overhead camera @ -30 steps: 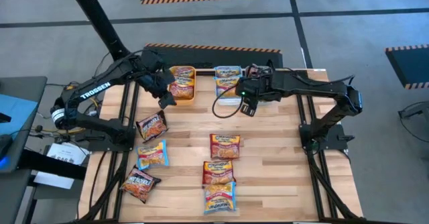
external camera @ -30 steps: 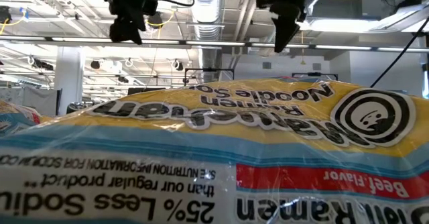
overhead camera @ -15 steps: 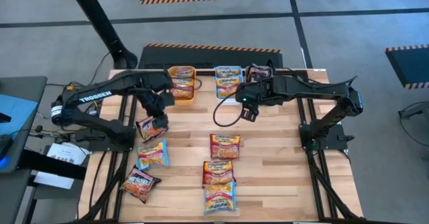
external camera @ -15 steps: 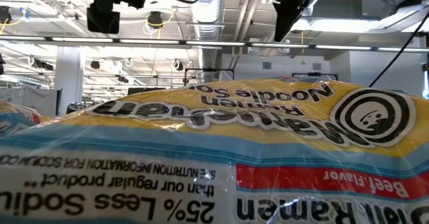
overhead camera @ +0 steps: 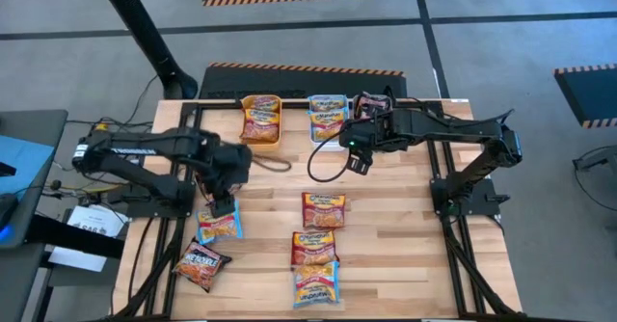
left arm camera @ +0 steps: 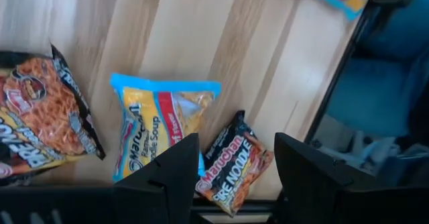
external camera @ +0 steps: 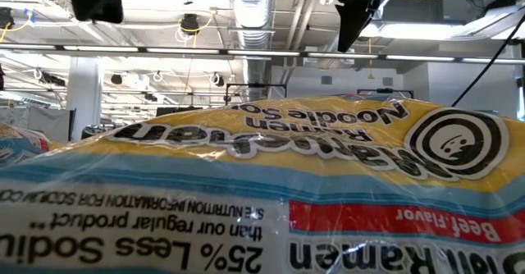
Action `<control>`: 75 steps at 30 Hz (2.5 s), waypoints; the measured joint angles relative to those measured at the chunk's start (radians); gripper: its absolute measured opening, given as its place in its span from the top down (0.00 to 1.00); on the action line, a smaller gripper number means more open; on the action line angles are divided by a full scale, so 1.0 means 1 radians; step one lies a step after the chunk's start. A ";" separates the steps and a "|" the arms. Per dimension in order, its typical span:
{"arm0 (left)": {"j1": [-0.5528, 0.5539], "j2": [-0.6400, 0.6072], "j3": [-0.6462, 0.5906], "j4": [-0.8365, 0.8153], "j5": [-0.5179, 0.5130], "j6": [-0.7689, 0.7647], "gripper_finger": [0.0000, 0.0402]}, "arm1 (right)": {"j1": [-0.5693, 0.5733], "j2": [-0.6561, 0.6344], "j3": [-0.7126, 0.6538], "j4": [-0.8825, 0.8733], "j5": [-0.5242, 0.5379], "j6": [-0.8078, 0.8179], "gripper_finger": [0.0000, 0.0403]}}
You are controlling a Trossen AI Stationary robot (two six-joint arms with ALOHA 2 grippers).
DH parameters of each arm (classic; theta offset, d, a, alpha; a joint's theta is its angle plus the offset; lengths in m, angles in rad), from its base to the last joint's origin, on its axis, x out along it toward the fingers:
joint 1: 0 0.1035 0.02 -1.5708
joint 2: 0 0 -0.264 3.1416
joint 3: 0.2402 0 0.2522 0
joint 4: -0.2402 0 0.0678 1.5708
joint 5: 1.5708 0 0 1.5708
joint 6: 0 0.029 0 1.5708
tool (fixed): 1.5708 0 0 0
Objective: Sort Maruchan noodles
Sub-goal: Put the blue noodle pack into the white bin
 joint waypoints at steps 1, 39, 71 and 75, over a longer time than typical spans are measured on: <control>-0.029 0.000 0.000 0.000 -0.013 -0.019 0.55 | 0.000 0.000 0.000 0.000 0.000 0.000 0.59; -0.651 0.000 -0.442 0.282 -0.412 -0.536 0.55 | 0.000 0.001 0.000 0.009 -0.019 0.032 0.59; -0.625 -0.005 -0.681 0.479 -0.535 -0.618 0.60 | 0.000 0.002 0.000 0.017 -0.019 0.033 0.59; -0.625 -0.005 -0.681 0.493 -0.535 -0.594 0.71 | 0.000 0.002 0.000 0.017 -0.019 0.033 0.59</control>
